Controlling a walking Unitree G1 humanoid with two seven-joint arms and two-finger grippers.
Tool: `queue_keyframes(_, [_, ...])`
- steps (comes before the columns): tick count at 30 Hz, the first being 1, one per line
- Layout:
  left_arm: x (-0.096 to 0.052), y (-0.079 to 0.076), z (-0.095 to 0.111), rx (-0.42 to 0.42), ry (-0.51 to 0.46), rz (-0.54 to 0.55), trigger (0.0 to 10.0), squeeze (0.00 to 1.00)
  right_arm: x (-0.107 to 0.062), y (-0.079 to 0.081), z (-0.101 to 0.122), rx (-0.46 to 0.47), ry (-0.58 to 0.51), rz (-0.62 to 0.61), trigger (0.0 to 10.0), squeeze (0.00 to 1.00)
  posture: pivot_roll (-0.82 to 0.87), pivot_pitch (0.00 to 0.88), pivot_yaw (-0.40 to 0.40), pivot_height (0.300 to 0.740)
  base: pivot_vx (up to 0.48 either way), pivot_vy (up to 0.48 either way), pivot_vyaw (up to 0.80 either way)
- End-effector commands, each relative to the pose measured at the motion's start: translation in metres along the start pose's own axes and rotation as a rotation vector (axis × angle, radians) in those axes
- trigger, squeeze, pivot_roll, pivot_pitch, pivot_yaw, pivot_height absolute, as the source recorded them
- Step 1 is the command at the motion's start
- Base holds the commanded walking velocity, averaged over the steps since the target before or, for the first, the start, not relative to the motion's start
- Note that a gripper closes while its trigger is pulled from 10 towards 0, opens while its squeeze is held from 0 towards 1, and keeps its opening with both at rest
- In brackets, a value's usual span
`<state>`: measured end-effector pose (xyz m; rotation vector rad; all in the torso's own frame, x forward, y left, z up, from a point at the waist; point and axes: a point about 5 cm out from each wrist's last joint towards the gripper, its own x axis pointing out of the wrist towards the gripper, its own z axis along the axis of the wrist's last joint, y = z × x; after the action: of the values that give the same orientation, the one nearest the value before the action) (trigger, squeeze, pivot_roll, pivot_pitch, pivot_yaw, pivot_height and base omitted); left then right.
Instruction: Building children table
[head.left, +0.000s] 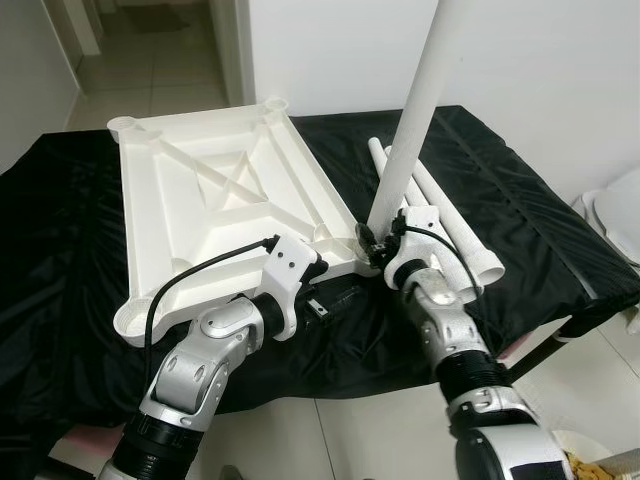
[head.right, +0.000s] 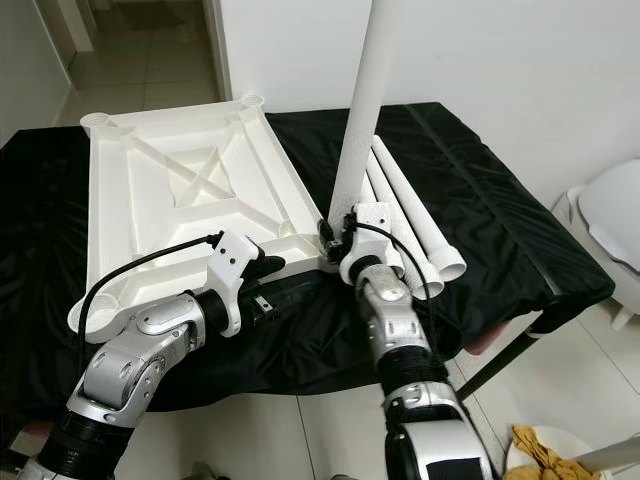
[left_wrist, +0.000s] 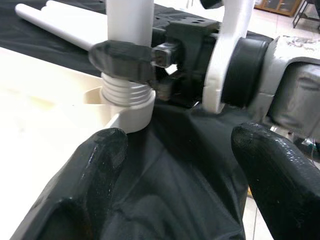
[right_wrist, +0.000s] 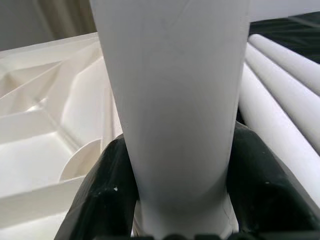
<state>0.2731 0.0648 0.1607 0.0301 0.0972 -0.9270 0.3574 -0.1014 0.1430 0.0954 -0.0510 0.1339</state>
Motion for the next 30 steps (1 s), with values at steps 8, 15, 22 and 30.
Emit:
queue_keyframes(8, [0.002, -0.002, 0.0, 0.0, 0.004, 0.011, 10.0, 0.0, 0.002, 0.019, 0.012, 0.057, -0.04, -0.107, 10.0, 0.0, -0.05, 0.024, -0.006, 0.74, 0.0, 0.0, 0.0])
queue_keyframes(15, [0.002, -0.002, 0.0, 0.002, 0.002, 0.015, 10.0, 0.0, -0.001, 0.012, 0.008, 0.025, -0.018, -0.123, 10.0, 0.0, -0.05, 0.01, -0.017, 0.74, 0.0, 0.0, 0.0])
queue_keyframes(22, [0.002, -0.003, -0.001, 0.002, 0.0, 0.016, 10.0, 0.0, -0.007, 0.008, 0.007, 0.038, -0.026, -0.038, 10.0, 1.0, -0.05, 0.002, -0.02, 0.74, 0.0, 0.0, 0.0])
queue_keyframes(30, [0.002, -0.003, -0.001, 0.002, 0.0, 0.012, 10.0, 0.0, -0.021, -0.012, 0.008, 0.029, -0.041, 0.209, 10.0, 0.0, -0.06, 0.0, -0.018, 0.74, 0.0, 0.0, 0.0])
